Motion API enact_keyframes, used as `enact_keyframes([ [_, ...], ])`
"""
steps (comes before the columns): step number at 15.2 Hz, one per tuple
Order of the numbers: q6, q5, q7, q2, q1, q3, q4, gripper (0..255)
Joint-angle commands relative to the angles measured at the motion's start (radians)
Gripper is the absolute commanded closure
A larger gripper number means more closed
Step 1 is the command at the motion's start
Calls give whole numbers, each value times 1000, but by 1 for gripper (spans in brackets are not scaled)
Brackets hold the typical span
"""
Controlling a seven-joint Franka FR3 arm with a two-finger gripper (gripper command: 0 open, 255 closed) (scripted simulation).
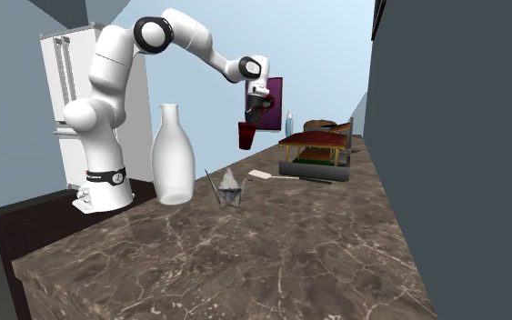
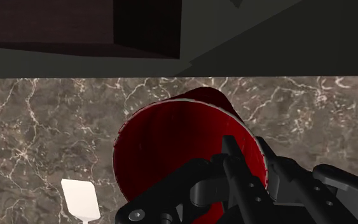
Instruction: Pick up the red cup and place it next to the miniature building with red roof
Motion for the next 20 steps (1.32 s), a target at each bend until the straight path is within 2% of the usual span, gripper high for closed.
enact_keyframes([
  [1,24,-4,3,8,0,-2,-16,255],
  [8,105,-20,15,40,2,-9,-69,255],
  [16,105,-20,15,40,2,-9,-69,255],
  [17,105,-20,15,40,2,-9,-69,0],
  [20,105,-20,15,40,2,-9,-69,0],
])
